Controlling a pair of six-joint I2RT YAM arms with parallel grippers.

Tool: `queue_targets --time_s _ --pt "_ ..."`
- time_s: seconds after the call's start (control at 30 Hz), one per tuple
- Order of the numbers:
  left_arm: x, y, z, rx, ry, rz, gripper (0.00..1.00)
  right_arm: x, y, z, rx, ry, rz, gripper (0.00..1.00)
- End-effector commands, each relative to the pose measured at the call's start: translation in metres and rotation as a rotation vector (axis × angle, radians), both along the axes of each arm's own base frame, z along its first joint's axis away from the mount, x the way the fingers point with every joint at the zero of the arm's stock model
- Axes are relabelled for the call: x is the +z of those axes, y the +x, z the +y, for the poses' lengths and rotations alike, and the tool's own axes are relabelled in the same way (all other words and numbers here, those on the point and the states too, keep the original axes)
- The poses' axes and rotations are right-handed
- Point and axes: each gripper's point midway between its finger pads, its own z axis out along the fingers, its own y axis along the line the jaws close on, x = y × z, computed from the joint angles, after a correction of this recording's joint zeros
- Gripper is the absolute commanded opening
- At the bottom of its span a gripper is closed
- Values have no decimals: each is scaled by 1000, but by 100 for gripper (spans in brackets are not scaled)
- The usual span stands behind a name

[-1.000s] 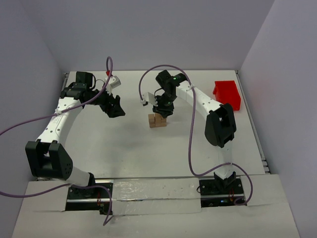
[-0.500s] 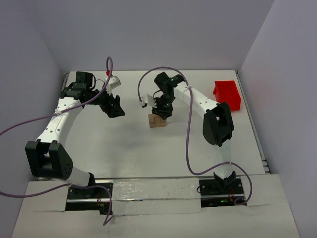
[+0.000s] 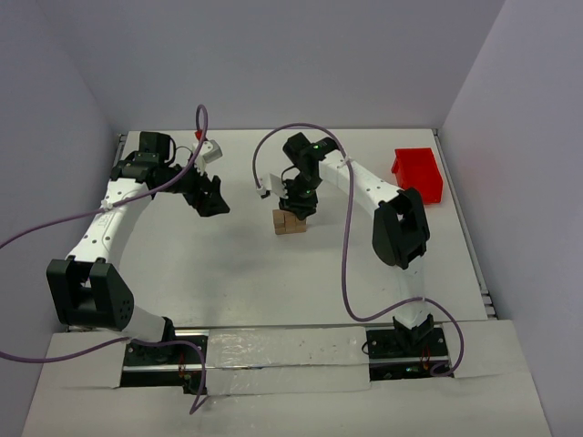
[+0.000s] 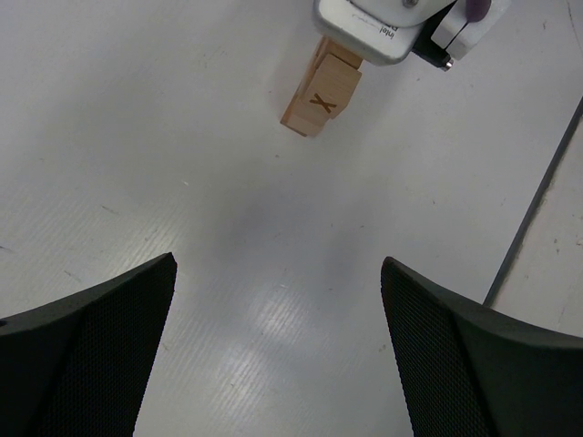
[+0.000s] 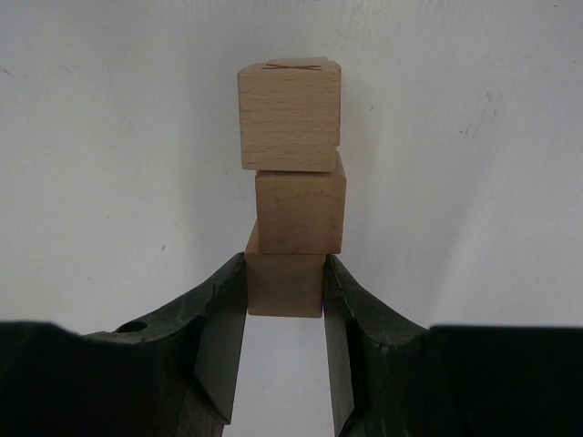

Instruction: Build the wood block tower

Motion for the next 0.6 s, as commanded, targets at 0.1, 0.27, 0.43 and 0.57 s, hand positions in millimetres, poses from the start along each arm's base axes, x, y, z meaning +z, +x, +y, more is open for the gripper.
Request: queue_targets --time_s 0.1,0.27,0.43,0.57 --pt "15 2 -1 -22 -32 -43 99 4 5 9 14 9 -31 41" --pt "16 3 0 -20 -30 -44 99 4 7 8 12 1 -38 52" --pt "18 5 3 -19 -23 -49 99 5 10 7 5 -10 -52 68" --pt "19 5 4 -13 -25 -46 99 10 10 5 -9 -14 -64 87"
